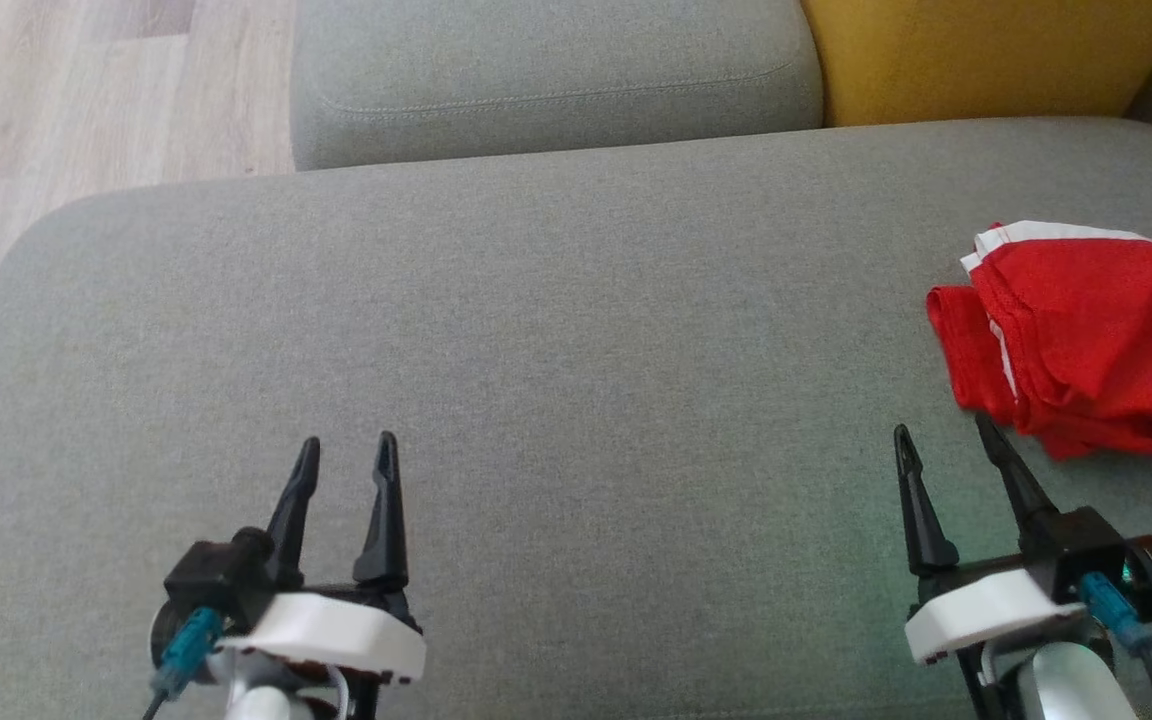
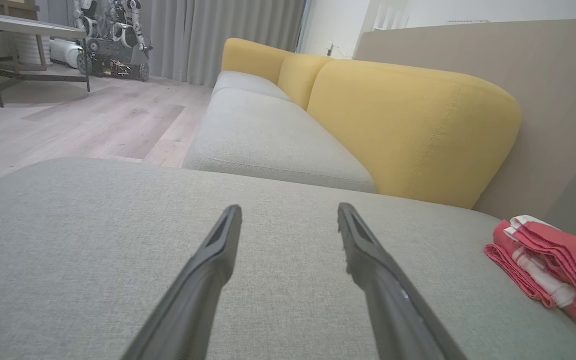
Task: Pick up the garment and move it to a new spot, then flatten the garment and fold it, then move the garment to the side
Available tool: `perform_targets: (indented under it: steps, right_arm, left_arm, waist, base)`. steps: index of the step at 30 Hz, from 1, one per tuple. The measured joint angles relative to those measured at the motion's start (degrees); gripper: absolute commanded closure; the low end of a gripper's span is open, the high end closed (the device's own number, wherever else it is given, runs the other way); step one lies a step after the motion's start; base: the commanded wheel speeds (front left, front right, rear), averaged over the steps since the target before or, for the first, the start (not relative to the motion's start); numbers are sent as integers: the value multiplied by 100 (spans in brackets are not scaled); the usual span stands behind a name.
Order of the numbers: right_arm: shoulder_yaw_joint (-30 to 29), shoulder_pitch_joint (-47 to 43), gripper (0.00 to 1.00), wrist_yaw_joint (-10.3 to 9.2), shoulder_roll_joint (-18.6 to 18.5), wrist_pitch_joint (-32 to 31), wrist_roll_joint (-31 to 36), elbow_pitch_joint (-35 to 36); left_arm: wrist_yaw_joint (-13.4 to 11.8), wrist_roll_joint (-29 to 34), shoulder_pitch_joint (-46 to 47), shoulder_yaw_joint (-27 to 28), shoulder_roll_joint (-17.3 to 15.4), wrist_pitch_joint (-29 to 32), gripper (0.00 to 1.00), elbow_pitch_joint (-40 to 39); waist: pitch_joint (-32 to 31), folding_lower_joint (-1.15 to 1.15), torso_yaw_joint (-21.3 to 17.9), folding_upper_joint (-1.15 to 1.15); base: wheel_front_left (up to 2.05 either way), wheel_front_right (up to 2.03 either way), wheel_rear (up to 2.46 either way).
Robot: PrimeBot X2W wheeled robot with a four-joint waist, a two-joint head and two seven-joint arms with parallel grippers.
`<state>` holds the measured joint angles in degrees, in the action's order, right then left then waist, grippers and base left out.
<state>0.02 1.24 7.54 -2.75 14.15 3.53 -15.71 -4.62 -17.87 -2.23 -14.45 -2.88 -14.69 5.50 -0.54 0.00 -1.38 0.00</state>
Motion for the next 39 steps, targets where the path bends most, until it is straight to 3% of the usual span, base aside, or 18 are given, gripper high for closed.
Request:
perform_targets:
  steps: [4,7,11,17,18,25,39]
  right_arm:
    - [-4,8,0,0,1,0,0,-9]
    - [-8,40,0,0,1,5,0,-9]
    - [-4,43,0,0,1,5,0,-11]
    - [-3,43,0,0,1,7,-1,-11]
    - [-3,43,100,0,1,7,-1,-11]
    - [-20,-242,100,0,15,-64,-126,-481]
    - [-75,-195,100,0,16,-276,-1204,-438]
  left_arm:
    - [67,-67,-3,-56,4,0,0,1]
    - [178,-521,-7,71,0,0,0,-5]
    - [501,-700,-7,94,2,0,0,43]
    - [602,-790,-8,131,2,0,0,243]
    - [619,-835,-8,133,2,0,100,249]
    - [616,-968,-263,75,4,33,100,724]
    - [667,-1742,-224,220,-2,237,100,753]
  waist:
    - [13,0,7,0]
    - [43,0,4,0]
    - [52,0,6,0]
    - [46,0,-4,0]
    - [45,0,-6,0]
    - [45,0,-4,0]
    - [48,0,13,0]
  base:
    - [0,0,0]
    - [0,0,0]
    - [0,0,0]
    - [0,0,0]
    - [0,0,0]
    - [0,0,0]
    - [0,0,0]
